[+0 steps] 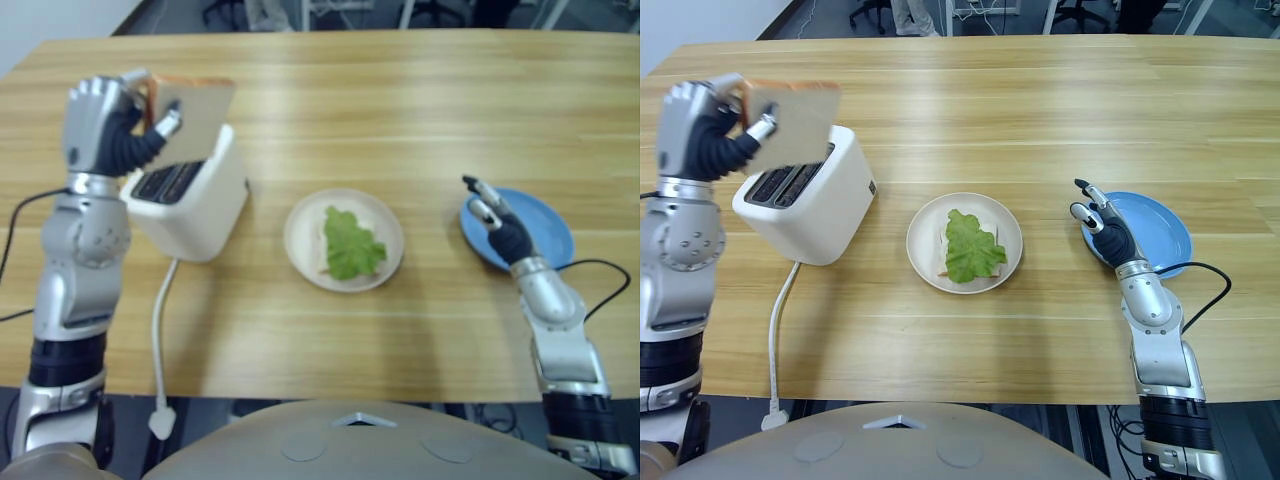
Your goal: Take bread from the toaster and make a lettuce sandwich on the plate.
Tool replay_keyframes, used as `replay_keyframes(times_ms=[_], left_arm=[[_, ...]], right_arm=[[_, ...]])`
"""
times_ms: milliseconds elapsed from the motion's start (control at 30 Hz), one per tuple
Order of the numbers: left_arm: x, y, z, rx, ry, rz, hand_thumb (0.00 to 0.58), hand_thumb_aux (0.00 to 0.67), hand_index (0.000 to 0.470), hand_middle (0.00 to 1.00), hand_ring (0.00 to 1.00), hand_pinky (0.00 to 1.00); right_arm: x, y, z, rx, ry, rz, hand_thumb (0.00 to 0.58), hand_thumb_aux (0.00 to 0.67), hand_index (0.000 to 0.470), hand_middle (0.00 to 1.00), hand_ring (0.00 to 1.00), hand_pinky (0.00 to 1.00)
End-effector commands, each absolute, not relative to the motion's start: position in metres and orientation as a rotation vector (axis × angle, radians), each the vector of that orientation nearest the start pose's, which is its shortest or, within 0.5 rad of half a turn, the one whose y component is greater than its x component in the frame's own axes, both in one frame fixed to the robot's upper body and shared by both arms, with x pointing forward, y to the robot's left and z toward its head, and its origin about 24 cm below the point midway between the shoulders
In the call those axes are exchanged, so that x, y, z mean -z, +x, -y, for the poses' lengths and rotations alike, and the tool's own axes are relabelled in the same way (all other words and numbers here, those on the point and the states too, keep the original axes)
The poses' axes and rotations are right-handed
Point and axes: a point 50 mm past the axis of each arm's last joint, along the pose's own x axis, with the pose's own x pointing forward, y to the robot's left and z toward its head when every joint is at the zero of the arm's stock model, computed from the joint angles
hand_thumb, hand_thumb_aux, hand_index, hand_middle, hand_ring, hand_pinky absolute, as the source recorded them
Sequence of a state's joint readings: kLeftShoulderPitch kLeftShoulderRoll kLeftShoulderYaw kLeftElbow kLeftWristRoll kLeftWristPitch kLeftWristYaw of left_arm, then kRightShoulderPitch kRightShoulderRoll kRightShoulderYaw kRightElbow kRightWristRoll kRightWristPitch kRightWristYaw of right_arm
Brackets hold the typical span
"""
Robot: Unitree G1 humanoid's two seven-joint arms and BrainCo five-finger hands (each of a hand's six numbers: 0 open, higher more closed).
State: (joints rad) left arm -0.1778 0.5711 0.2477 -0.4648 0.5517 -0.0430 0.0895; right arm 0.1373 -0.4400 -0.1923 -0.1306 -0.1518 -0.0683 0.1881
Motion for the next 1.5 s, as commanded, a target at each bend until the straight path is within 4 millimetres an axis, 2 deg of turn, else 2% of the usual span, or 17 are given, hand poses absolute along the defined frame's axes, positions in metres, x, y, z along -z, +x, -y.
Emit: replay_keyframes(times_ms=[33, 167, 367, 467, 667, 733, 833, 1100, 1500], left_arm=[[-0.251, 0.219, -0.221, -0.369, 0.980, 0.869, 0.580, 0.670, 0.460, 1.00, 1.00, 1.00], [-0.232, 0.224, -0.194, -0.206, 0.866, 0.843, 0.580, 0.670, 0.460, 1.00, 1.00, 1.00], [-0.169, 0.245, -0.138, 0.161, 0.467, 0.563, 0.580, 0.670, 0.460, 1.00, 1.00, 1.00], [-0.130, 0.254, -0.109, 0.308, 0.245, 0.346, 0.580, 0.670, 0.460, 1.00, 1.00, 1.00], [-0.077, 0.267, -0.078, 0.399, 0.089, 0.101, 0.580, 0.670, 0.460, 1.00, 1.00, 1.00], [-0.065, 0.271, -0.071, 0.406, 0.059, 0.047, 0.580, 0.670, 0.460, 1.00, 1.00, 1.00], [-0.053, 0.277, -0.068, 0.394, 0.020, -0.012, 0.580, 0.670, 0.460, 1.00, 1.00, 1.00], [-0.042, 0.288, -0.064, 0.364, -0.071, -0.089, 0.580, 0.670, 0.460, 1.00, 1.00, 1.00], [-0.033, 0.291, -0.058, 0.383, 0.012, -0.091, 0.580, 0.670, 0.460, 1.00, 1.00, 1.00]], right_arm=[[-0.075, 0.224, 0.256, -0.040, -0.618, 0.017, 0.000, 0.000, 0.000, 0.00, 0.00, 0.00], [-0.074, 0.224, 0.256, -0.038, -0.614, 0.015, 0.000, 0.000, 0.000, 0.00, 0.00, 0.00], [-0.074, 0.225, 0.259, -0.024, -0.607, 0.012, 0.000, 0.000, 0.000, 0.00, 0.00, 0.00], [-0.072, 0.225, 0.258, -0.020, -0.601, 0.009, 0.000, 0.000, 0.000, 0.00, 0.00, 0.00], [-0.069, 0.226, 0.259, -0.015, -0.595, 0.002, 0.000, 0.000, 0.000, 0.00, 0.00, 0.00], [-0.069, 0.226, 0.259, -0.015, -0.594, 0.001, 0.000, 0.000, 0.000, 0.00, 0.00, 0.00], [-0.068, 0.226, 0.259, -0.015, -0.594, 0.000, 0.000, 0.000, 0.000, 0.00, 0.00, 0.00], [-0.065, 0.227, 0.258, -0.016, -0.596, -0.007, 0.000, 0.000, 0.000, 0.00, 0.00, 0.00], [-0.066, 0.226, 0.256, -0.020, -0.608, -0.005, 0.000, 0.000, 0.000, 0.00, 0.00, 0.00]])
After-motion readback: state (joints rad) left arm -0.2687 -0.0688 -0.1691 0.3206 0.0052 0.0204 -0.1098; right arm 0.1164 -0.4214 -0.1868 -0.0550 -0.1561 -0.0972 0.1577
